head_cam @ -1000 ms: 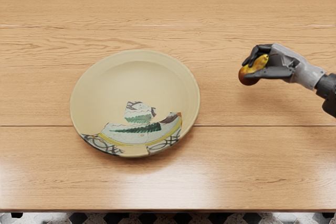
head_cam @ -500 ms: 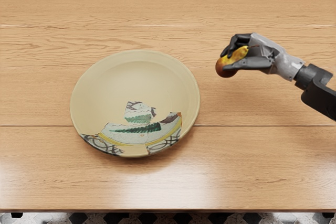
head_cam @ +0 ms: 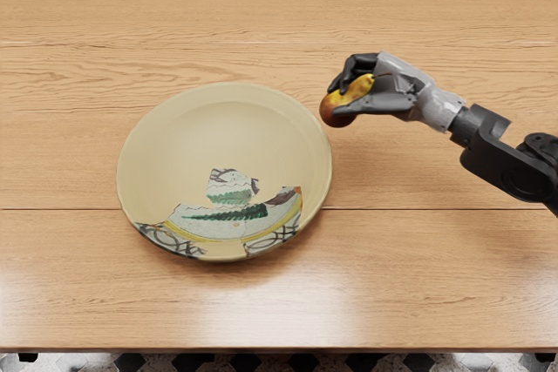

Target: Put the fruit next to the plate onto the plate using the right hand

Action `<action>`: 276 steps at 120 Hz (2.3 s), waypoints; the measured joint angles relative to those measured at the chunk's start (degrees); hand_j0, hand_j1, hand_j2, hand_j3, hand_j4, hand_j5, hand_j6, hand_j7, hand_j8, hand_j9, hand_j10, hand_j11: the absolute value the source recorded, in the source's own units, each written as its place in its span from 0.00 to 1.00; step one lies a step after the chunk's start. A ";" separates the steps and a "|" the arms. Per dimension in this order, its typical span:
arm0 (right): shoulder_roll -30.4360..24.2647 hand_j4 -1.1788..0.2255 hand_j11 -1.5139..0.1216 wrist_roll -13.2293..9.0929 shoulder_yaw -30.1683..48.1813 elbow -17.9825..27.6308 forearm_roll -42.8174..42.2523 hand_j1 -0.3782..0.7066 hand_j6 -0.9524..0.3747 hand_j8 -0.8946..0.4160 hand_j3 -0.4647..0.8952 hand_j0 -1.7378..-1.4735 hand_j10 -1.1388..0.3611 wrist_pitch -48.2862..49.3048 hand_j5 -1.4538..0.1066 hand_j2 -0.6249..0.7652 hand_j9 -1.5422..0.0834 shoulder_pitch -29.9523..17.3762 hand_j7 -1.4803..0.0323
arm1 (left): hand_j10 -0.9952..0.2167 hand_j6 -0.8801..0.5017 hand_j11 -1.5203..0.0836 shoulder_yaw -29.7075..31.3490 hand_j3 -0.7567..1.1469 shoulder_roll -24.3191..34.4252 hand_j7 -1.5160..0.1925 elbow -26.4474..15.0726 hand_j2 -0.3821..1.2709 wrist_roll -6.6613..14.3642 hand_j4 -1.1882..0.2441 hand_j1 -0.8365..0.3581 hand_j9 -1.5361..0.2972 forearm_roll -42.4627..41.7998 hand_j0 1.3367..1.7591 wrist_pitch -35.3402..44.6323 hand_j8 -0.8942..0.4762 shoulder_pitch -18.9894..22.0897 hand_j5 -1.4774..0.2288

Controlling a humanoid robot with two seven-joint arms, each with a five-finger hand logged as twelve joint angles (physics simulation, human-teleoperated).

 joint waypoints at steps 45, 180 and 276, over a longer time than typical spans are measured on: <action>4.21 0.27 0.28 -0.77 -0.06 -0.01 -0.07 0.71 0.11 0.35 0.34 0.32 0.54 -0.10 0.26 0.69 0.29 1.20 0.28 | 0.82 0.64 0.95 0.00 0.40 0.00 0.89 0.00 0.23 -0.01 0.83 0.99 0.84 0.00 0.76 0.00 0.65 0.00 0.87; 12.95 0.27 0.29 -2.72 -3.40 -0.22 -3.38 0.71 0.12 0.24 0.34 0.31 0.50 -4.87 0.26 0.68 0.30 -1.19 0.29 | 0.82 0.64 0.95 0.00 0.40 0.00 0.89 0.00 0.23 0.00 0.83 0.99 0.84 0.01 0.76 0.00 0.65 0.00 0.87; 11.73 0.71 0.78 -4.42 -2.35 0.09 -0.33 0.22 0.58 0.55 0.34 0.30 0.65 -9.45 0.78 0.44 0.80 0.14 0.82 | 0.82 0.64 0.95 0.00 0.40 0.00 0.89 0.00 0.23 -0.01 0.83 0.99 0.84 0.01 0.76 0.00 0.65 0.00 0.87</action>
